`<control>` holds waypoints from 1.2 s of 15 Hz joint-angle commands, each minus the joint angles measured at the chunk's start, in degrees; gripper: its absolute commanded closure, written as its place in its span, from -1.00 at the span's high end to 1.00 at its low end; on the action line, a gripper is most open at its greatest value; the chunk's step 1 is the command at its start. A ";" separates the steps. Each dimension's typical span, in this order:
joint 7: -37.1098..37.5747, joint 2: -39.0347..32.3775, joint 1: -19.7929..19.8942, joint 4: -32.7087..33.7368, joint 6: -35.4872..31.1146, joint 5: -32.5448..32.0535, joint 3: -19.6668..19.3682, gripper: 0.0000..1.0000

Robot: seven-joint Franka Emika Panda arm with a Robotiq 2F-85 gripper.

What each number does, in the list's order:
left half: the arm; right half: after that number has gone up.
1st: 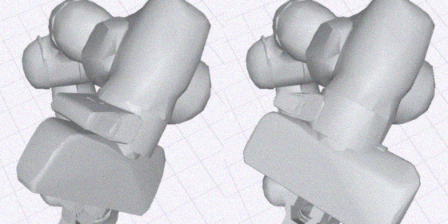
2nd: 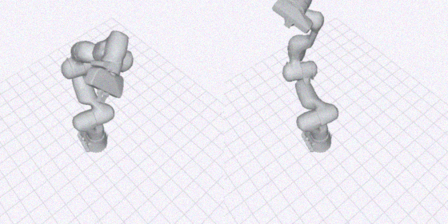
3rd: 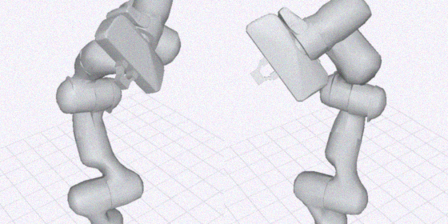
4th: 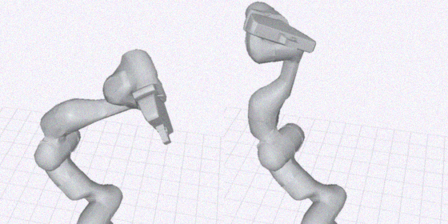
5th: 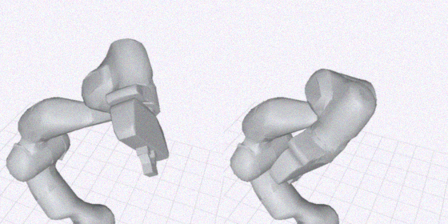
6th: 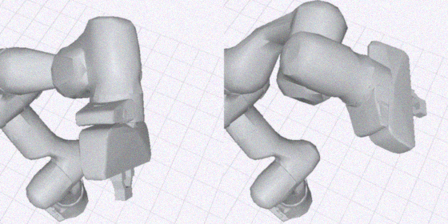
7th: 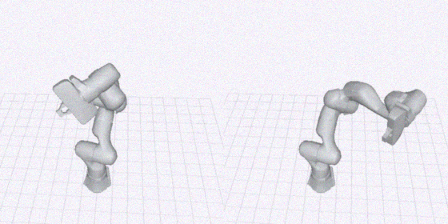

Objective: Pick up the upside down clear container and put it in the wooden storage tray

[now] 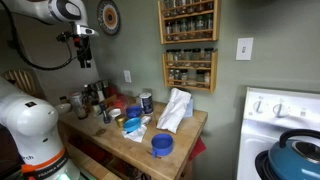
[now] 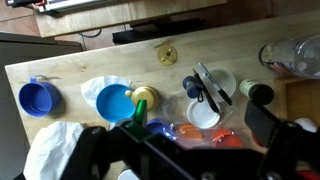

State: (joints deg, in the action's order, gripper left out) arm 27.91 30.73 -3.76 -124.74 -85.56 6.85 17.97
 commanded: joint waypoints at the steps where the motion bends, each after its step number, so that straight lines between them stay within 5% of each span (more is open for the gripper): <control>1: 0.30 -0.19 -0.69 0.17 0.12 -0.26 -0.51 1.00; 9: 0.27 -0.34 -0.97 0.29 -0.50 0.20 -0.29 1.00; 18: 20.07 -5.40 -7.29 -4.29 -16.31 14.26 9.76 1.00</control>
State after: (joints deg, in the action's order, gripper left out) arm 42.22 26.83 -7.90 -126.09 -94.74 16.10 25.50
